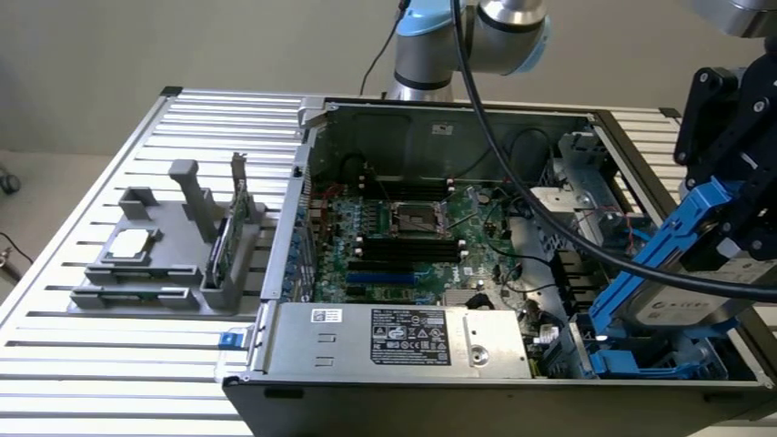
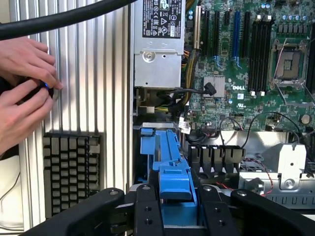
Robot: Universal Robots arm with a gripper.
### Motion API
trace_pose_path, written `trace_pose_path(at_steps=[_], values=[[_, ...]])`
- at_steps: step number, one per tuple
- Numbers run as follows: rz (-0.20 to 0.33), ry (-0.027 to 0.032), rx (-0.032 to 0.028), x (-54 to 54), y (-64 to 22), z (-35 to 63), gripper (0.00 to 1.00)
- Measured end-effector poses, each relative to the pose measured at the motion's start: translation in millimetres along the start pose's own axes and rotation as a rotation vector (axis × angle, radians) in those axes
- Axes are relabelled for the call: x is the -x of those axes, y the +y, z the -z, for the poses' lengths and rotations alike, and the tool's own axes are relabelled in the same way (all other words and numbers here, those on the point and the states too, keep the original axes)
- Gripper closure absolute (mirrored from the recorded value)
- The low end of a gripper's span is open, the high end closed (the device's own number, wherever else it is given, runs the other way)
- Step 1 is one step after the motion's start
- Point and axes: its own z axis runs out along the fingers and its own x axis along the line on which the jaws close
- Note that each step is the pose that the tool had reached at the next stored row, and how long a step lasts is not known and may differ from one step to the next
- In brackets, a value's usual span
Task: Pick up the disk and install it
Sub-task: 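Insert the disk into the insertion slot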
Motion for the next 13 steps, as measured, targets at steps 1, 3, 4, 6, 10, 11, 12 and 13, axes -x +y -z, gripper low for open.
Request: trace_pose_path(at_steps=[1,3,4,6,10,11,12,13], values=[[0.0,0.0,0.0,0.3,0.0,-0.7,0.67],[0.0,-0.0003,0.0,1.2,0.0,-3.5,0.67],[0.0,-0.0006,0.0,1.8,0.1,-5.2,0.67],[-0.001,-0.0015,-0.0001,2.6,0.2,-8.2,0.67],[-0.002,-0.0024,-0.0001,2.8,-0.2,-9.6,0.67],[-0.003,-0.0026,-0.0002,2.8,-0.5,-9.9,0.67],[-0.004,-0.0025,-0.0005,2.8,-0.6,-10.3,0.67],[-0.005,-0.0027,-0.0007,2.8,-0.7,-10.8,0.67]])
